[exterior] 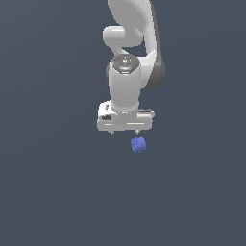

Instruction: Pick up the object and move it to a goal position.

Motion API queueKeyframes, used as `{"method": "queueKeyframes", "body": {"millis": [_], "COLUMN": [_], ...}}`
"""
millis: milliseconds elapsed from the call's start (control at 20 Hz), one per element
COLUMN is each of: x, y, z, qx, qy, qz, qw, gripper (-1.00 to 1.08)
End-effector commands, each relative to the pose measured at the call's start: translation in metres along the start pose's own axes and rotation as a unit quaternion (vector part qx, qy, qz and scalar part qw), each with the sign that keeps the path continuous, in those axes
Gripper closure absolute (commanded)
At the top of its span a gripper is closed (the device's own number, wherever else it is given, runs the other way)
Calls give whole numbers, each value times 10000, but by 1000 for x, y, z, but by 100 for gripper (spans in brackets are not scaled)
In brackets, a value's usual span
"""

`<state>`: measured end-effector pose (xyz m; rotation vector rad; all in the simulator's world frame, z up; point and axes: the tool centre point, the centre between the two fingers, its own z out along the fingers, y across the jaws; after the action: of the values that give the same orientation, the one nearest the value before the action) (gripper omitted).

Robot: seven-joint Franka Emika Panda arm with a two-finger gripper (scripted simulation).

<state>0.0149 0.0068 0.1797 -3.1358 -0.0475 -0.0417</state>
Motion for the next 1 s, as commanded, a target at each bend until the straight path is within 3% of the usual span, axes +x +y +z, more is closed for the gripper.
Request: {"method": "queueKeyframes", "body": {"millis": [0,450,950], "x": [0,-11,-12], "y": [0,-7,-21], "z": [0,20,35], "qx": [0,-62,-56], "qy": [0,-292,-250], "qz": [0,-124,-386], "qw": [10000,9995,9989], "gripper": [-92,-92,-92]}}
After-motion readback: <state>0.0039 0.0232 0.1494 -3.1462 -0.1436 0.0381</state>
